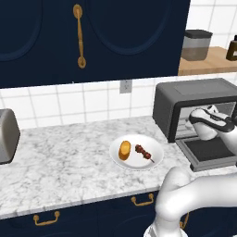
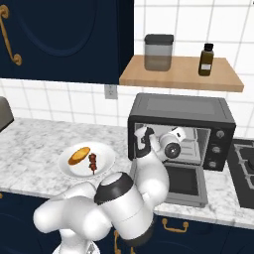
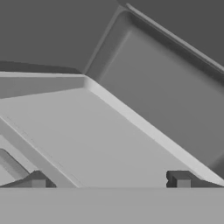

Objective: Pick up the kebab skewer and baguette bread, and place them inside the toaster oven. Close the toaster oven door and start by setting the timer.

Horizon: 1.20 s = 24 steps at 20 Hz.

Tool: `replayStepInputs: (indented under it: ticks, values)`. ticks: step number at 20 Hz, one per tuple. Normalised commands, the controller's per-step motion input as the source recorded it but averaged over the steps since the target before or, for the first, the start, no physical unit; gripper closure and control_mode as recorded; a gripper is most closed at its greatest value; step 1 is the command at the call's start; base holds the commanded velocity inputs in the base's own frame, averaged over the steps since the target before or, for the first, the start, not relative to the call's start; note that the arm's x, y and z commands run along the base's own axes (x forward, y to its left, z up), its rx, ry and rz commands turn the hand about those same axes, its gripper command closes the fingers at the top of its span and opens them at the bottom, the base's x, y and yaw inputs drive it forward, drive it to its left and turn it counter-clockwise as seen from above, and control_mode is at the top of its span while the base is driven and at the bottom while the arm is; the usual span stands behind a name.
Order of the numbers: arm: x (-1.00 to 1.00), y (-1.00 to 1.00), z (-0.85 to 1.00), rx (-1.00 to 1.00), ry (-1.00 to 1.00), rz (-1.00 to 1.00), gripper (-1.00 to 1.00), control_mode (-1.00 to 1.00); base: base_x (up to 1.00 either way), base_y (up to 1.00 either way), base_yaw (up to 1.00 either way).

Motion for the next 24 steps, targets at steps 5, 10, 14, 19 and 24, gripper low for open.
replayStepInputs:
  ticks: [5,10,14,19,24]
  values:
    - [0.03,-0.09,-0.07,-0.01,0.00,0.00,-1.00,-1.00,0.00,0.00,0.00]
    - [0.09,-0.05,-0.05,0.00,0.00,0.00,-1.00,-1.00,0.00,0.00,0.00]
    - [0.10,-0.01,0.00,0.00,0.00,0.00,-1.00,-1.00,0.00,0.00,0.00]
    - [0.07,0.00,-0.09,0.00,0.00,0.00,1.00,-1.00,0.00,0.00,0.00]
    - [0.03,-0.10,-0.02,0.00,0.00,0.00,1.00,-1.00,0.00,0.00,0.00]
